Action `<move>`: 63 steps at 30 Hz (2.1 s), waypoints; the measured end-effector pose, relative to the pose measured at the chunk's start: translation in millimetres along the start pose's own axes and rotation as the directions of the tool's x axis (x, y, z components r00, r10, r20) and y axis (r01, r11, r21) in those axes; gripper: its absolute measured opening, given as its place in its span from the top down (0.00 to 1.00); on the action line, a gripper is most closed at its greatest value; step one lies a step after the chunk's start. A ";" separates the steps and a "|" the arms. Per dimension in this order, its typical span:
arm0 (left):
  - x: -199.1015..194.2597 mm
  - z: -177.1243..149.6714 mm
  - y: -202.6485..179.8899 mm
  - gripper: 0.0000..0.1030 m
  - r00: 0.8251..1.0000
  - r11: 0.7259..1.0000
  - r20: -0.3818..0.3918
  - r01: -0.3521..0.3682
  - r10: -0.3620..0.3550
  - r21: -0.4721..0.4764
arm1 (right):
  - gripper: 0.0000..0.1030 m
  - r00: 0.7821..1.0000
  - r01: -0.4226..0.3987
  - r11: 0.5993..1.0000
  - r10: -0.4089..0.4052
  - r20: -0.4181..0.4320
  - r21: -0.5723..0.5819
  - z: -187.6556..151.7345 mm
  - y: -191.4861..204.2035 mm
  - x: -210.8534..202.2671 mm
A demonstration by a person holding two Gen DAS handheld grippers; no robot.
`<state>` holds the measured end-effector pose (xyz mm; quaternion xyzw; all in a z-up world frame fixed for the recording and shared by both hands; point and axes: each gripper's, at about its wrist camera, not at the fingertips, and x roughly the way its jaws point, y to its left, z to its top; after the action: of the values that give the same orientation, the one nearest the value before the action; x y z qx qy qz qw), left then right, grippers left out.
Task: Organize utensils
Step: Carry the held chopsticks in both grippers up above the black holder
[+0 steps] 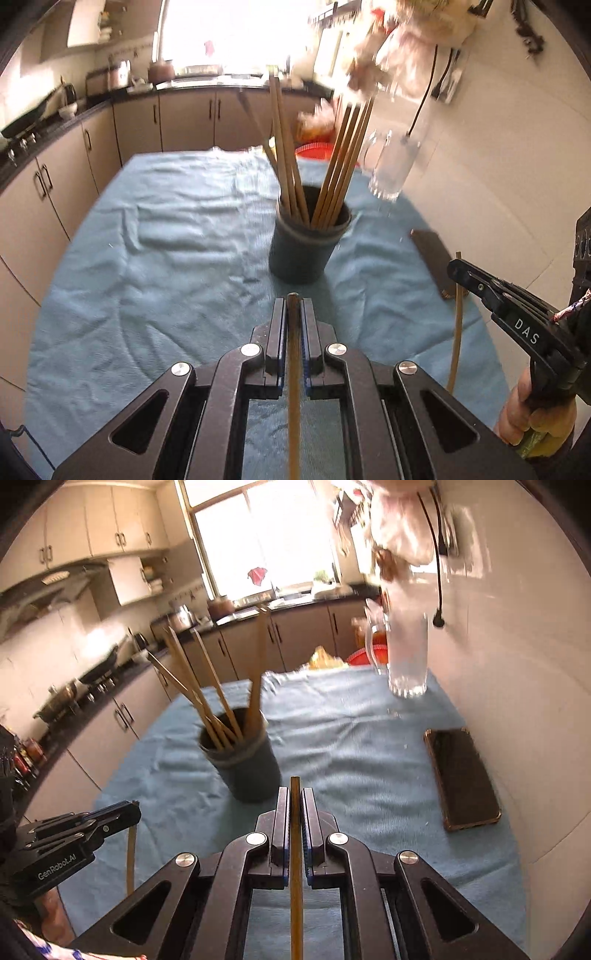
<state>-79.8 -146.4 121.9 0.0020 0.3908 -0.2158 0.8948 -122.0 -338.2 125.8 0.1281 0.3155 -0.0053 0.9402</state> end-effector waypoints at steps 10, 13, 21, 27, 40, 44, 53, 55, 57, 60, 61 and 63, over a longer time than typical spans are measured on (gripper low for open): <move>-49.5 -2.4 -11.4 0.94 0.995 0.999 0.100 -0.019 0.015 0.040 | 0.94 0.997 -0.022 0.999 0.025 0.077 -0.046 -4.3 23.1 -39.6; -61.5 -4.2 -15.4 0.94 0.992 0.998 0.126 -0.027 0.020 0.058 | 0.95 0.995 -0.028 0.999 0.032 0.091 -0.045 -5.5 24.4 -47.9; -87.8 -3.6 -21.1 0.94 0.983 0.999 0.186 -0.018 0.008 0.051 | 0.95 0.989 -0.034 0.998 0.042 0.140 -0.058 -6.7 30.8 -70.8; -98.0 -1.8 -25.9 0.94 0.977 0.998 0.213 -0.026 0.014 0.055 | 0.94 0.986 -0.039 0.997 0.049 0.161 -0.065 -4.8 34.1 -79.3; -106.8 6.4 -35.5 0.94 0.967 0.996 0.252 -0.053 0.033 0.073 | 0.95 0.979 -0.041 0.995 0.058 0.194 -0.090 2.2 42.1 -87.6; -106.6 7.9 -36.5 0.94 0.964 0.994 0.261 -0.080 0.058 0.077 | 0.94 0.978 -0.042 0.995 0.060 0.198 -0.095 3.7 43.8 -88.0; -111.9 9.8 -40.1 0.94 0.948 0.984 0.296 -0.149 0.113 0.100 | 0.94 0.978 -0.043 0.994 0.063 0.200 -0.103 7.2 46.6 -86.9; -112.9 10.4 -40.2 0.94 0.947 0.983 0.300 -0.154 0.118 0.101 | 0.94 0.978 -0.044 0.993 0.064 0.201 -0.106 8.0 47.7 -87.2; -113.3 11.2 -39.9 0.94 0.946 0.982 0.300 -0.158 0.121 0.101 | 0.94 0.977 -0.043 0.993 0.065 0.202 -0.108 9.6 48.5 -87.6; -113.3 11.4 -39.8 0.94 0.946 0.982 0.299 -0.159 0.122 0.101 | 0.94 0.976 -0.042 0.993 0.065 0.206 -0.112 10.3 49.9 -88.9; -113.3 12.1 -39.3 0.94 0.947 0.982 0.298 -0.160 0.124 0.101 | 0.94 0.976 -0.043 0.993 0.065 0.206 -0.113 10.9 50.2 -89.1; -113.6 13.6 -37.8 0.94 0.948 0.982 0.292 -0.160 0.124 0.102 | 0.94 0.976 -0.043 0.992 0.066 0.208 -0.115 11.6 50.7 -89.5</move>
<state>-153.3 -139.3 217.1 0.0546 0.2426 -0.1726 0.9531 -182.2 -298.3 200.0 0.0834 0.2102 0.0242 0.9738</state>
